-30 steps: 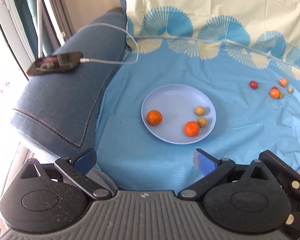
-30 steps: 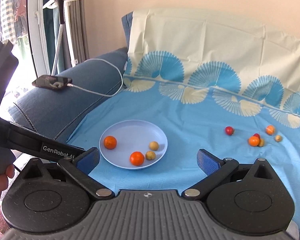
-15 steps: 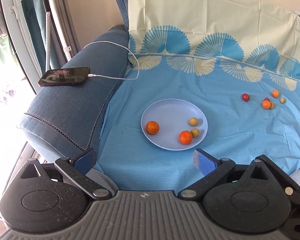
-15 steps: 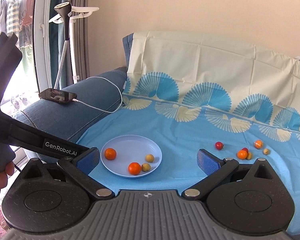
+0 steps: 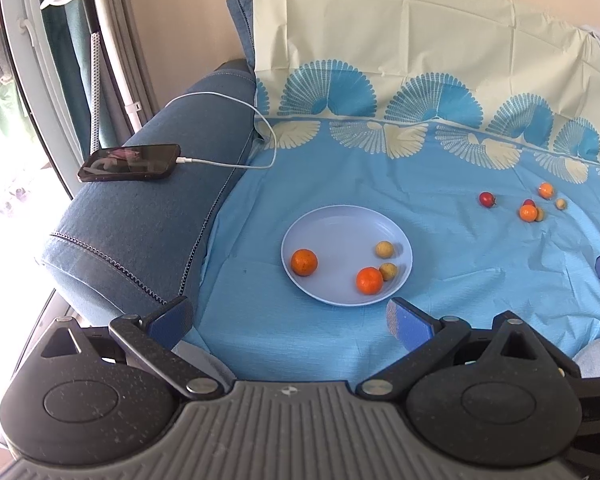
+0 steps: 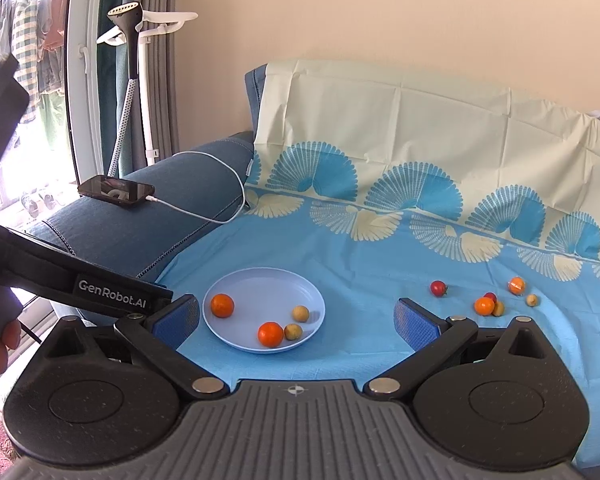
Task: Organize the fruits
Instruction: 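Lift both open tools away from the plate, then grasp a red tomato with the left tool while the right tool grasps a yellow fruit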
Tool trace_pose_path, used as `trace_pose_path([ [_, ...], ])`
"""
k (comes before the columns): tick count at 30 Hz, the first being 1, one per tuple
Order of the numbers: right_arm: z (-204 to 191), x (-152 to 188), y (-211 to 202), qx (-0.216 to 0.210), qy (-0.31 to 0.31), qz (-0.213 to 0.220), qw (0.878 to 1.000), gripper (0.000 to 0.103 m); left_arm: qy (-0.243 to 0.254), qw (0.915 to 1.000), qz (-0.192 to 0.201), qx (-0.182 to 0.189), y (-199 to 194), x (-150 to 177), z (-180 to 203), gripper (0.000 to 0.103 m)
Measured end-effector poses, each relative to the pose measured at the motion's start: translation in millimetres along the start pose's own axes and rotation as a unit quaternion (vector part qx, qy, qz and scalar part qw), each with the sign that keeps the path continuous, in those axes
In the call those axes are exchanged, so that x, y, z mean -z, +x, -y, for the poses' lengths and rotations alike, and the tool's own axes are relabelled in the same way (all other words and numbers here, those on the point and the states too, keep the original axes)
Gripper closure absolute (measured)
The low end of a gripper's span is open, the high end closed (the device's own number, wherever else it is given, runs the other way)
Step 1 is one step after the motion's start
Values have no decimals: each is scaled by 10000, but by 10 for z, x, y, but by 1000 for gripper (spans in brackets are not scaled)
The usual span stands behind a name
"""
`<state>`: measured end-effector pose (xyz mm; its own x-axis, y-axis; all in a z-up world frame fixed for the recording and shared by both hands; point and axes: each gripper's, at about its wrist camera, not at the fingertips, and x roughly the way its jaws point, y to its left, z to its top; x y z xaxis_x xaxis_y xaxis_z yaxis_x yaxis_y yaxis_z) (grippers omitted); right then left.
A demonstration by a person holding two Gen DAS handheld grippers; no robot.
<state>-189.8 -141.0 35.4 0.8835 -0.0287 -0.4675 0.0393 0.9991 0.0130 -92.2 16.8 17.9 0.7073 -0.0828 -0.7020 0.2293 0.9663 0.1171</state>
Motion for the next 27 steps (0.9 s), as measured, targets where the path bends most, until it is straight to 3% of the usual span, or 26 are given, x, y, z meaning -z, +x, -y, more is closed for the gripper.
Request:
trace_pose_path([
  [9, -17, -6, 96, -156, -113, -107, 9998, 1, -140, 9995, -244, -103, 125, -37, -16, 0],
  [18, 388, 85, 330, 0, 505, -276, 9983, 1, 117, 9978, -646, -8, 514, -266, 320, 0],
  [23, 848, 90, 485, 513, 839, -154, 9950, 1, 199, 9975, -656, 192, 797, -628, 716, 0],
  [27, 1442, 132, 677, 1235, 1141, -120, 9857, 1, 232, 9955, -751, 529, 1140, -936, 1181, 0],
])
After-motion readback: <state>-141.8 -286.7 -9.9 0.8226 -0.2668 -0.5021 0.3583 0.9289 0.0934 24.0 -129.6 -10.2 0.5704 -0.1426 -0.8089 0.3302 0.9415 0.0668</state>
